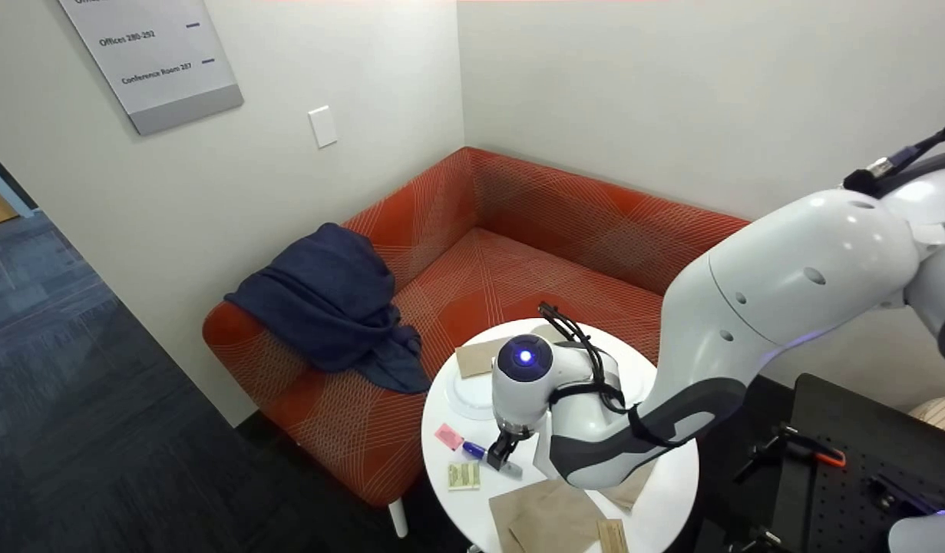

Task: Put the blue marker in the bowl

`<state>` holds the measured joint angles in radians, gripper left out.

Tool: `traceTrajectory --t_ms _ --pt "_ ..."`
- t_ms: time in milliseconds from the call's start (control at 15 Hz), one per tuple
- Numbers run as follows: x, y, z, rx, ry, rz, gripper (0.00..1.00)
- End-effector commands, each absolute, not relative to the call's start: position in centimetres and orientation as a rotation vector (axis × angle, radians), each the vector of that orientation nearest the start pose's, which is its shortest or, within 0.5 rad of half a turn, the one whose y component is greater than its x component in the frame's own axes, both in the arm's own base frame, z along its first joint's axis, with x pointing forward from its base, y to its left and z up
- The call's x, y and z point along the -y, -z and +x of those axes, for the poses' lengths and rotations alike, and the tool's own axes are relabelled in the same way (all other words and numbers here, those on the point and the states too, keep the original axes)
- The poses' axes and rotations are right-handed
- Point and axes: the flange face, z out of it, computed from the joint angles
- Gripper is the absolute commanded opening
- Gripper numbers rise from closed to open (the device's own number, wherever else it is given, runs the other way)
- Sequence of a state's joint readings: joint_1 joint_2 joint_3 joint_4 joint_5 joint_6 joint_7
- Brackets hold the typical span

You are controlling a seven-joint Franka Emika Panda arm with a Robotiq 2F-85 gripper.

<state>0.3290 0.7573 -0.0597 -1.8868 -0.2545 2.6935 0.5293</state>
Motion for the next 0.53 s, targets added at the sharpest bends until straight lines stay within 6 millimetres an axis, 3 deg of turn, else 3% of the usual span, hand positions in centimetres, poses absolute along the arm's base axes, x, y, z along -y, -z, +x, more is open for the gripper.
traceTrajectory --t_ms 0,467 --pt "-17.4 -9.3 61.3 0.008 0.204 -3.257 1.0" --pt "-17.2 -6.8 61.5 0.064 0.153 -3.259 1.0"
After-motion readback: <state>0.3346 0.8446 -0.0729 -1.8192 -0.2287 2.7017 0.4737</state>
